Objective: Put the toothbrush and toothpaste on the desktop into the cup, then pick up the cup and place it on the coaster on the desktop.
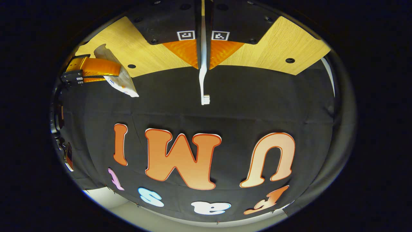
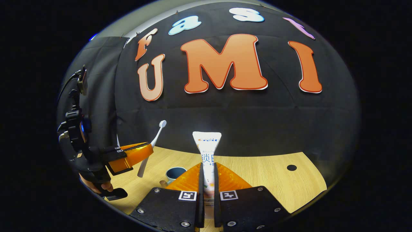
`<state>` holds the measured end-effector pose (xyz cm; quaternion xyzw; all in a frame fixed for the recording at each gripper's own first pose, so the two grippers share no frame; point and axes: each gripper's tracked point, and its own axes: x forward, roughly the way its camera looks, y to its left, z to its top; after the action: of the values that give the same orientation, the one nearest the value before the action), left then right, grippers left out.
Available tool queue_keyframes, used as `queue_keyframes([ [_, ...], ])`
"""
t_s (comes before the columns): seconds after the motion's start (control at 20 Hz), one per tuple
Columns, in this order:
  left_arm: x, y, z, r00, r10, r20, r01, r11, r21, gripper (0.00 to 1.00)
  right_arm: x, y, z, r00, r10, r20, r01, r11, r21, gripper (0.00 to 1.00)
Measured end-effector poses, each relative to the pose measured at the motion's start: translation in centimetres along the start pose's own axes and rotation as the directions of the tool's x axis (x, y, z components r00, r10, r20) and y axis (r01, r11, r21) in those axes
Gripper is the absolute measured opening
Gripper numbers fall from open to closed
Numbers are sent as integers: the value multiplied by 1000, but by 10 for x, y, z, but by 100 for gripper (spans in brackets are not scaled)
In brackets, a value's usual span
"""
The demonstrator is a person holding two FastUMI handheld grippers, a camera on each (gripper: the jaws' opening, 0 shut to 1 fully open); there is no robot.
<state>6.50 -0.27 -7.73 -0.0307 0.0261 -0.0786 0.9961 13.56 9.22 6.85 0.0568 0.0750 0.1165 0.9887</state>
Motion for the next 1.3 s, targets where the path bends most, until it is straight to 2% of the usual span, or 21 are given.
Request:
queue_keyframes([
  [0.2, 28, 7, -10, 1000, 14, 24, -14, 1000, -4, 4, 20, 0, 6, 999, 11, 42, -11, 1000, -10, 12],
  [0.45, 53, 11, -33, 1000, 15, 4, -15, 1000, -1, 4, 36, -4, -8, 1000, 13, 26, -13, 1000, -7, 12],
  [0.5, 58, 13, -37, 1000, 15, 0, -15, 1000, 2, 9, 39, -4, -10, 1000, 14, 21, -13, 1000, -7, 12],
  [0.55, 63, 14, -39, 1000, 16, 0, -16, 1000, 3, 4, 42, -5, -14, 1000, 14, 13, -14, 1000, -3, 12],
  [0.9, 91, 6, -60, 1000, -20, -2, 20, 1000, -17, 4, 51, -11, -20, 1000, 2, -13, -2, 1000, -8, 12],
  [1.3, 101, 4, -75, 1000, -22, -7, 22, 999, -48, 4, 52, -17, -26, 1000, 2, -26, -2, 1000, -4, 12],
])
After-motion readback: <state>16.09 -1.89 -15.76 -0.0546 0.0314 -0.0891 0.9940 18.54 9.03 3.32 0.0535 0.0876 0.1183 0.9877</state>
